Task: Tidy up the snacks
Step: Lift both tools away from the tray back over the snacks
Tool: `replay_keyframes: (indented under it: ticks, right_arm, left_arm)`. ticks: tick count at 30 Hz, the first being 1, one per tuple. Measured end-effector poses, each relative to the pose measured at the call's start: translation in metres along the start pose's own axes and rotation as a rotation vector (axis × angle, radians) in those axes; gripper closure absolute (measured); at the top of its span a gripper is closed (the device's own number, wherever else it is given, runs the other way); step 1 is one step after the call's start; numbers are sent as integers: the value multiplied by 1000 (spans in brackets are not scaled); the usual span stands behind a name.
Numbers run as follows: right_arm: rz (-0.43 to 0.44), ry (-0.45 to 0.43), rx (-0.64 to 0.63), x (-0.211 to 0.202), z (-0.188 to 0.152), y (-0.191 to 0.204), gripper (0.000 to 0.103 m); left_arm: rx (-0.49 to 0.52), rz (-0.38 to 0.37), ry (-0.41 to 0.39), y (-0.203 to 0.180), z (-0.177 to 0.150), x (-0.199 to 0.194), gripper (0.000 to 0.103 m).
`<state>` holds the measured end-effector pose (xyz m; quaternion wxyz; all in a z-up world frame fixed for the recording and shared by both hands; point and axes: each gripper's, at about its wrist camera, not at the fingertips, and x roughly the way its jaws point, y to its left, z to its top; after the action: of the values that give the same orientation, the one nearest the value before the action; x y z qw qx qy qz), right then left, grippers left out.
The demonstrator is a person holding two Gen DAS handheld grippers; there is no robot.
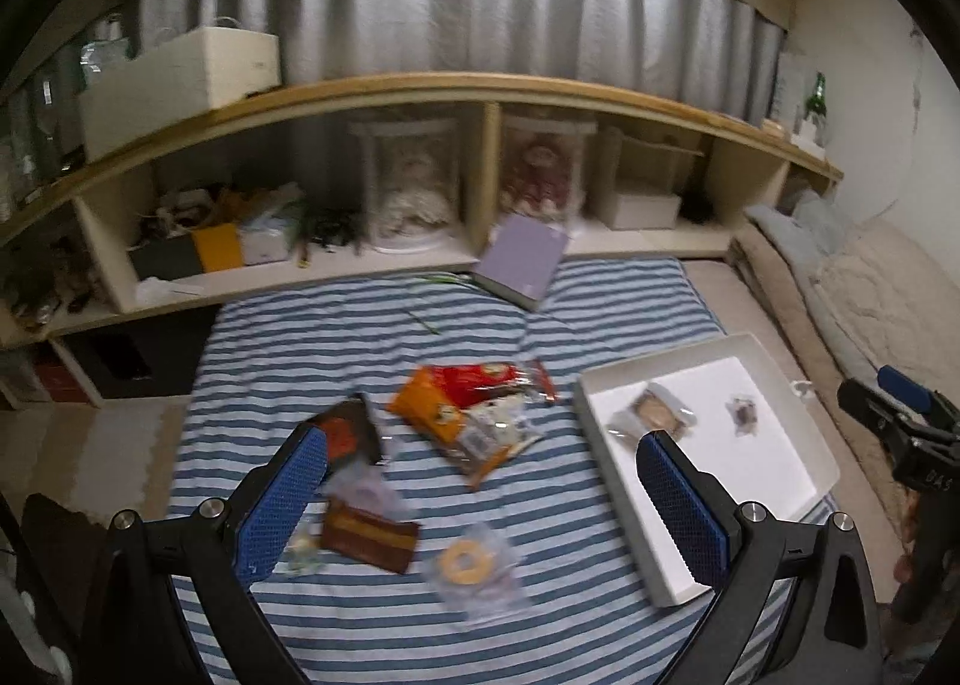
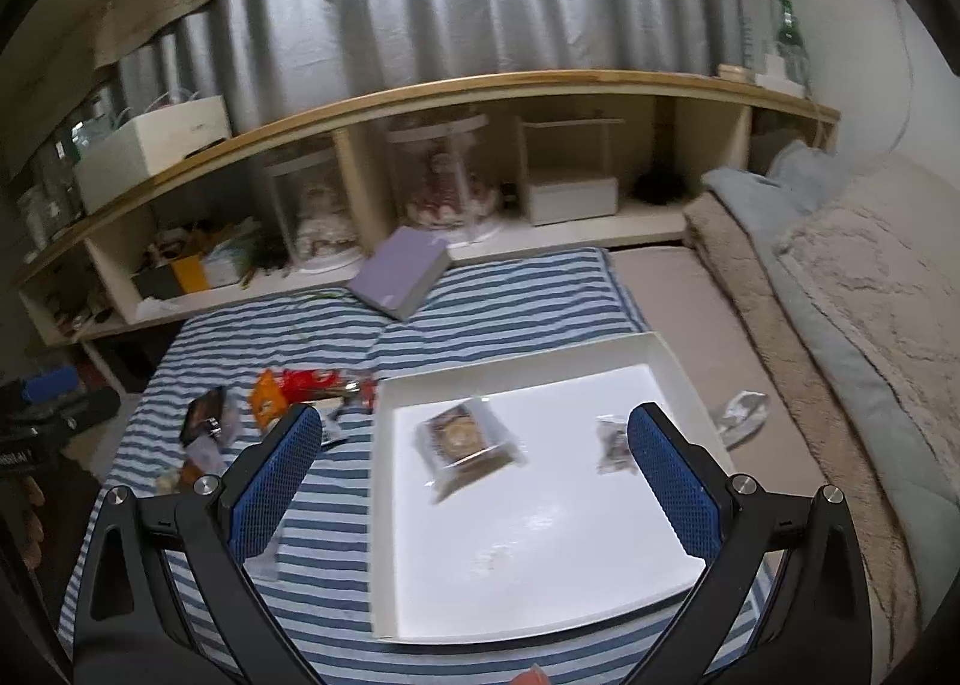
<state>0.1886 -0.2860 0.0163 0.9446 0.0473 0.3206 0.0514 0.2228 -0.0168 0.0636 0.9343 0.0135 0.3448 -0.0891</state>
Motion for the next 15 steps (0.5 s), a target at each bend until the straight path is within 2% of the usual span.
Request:
replay_keyframes:
  ticks: [10, 15]
  right_arm:
    - [114, 32, -112, 14, -25, 69, 0]
    - [169, 68, -172, 27, -46, 104, 0]
  left_arm:
    - [-41, 75, -38, 51, -35, -26, 0]
    - [-96, 96, -16, 81, -55, -23, 0]
